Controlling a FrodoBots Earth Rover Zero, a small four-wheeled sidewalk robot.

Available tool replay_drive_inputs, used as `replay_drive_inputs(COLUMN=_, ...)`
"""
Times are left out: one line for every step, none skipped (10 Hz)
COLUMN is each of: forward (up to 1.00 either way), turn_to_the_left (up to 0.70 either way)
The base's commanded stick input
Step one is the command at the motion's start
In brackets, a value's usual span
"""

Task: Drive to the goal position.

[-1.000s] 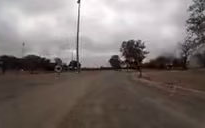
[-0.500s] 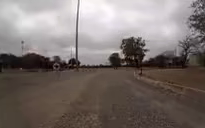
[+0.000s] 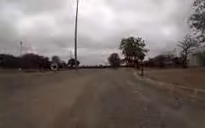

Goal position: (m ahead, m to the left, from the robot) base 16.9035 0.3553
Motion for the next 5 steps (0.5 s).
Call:
replay_drive_inputs(forward=0.70, turn_to_the_left=-0.01)
replay_drive_inputs(forward=0.70, turn_to_the_left=-0.01)
replay_drive_inputs(forward=0.70, turn_to_the_left=-0.01)
replay_drive_inputs(forward=0.70, turn_to_the_left=-0.01)
replay_drive_inputs(forward=0.70, turn_to_the_left=-0.01)
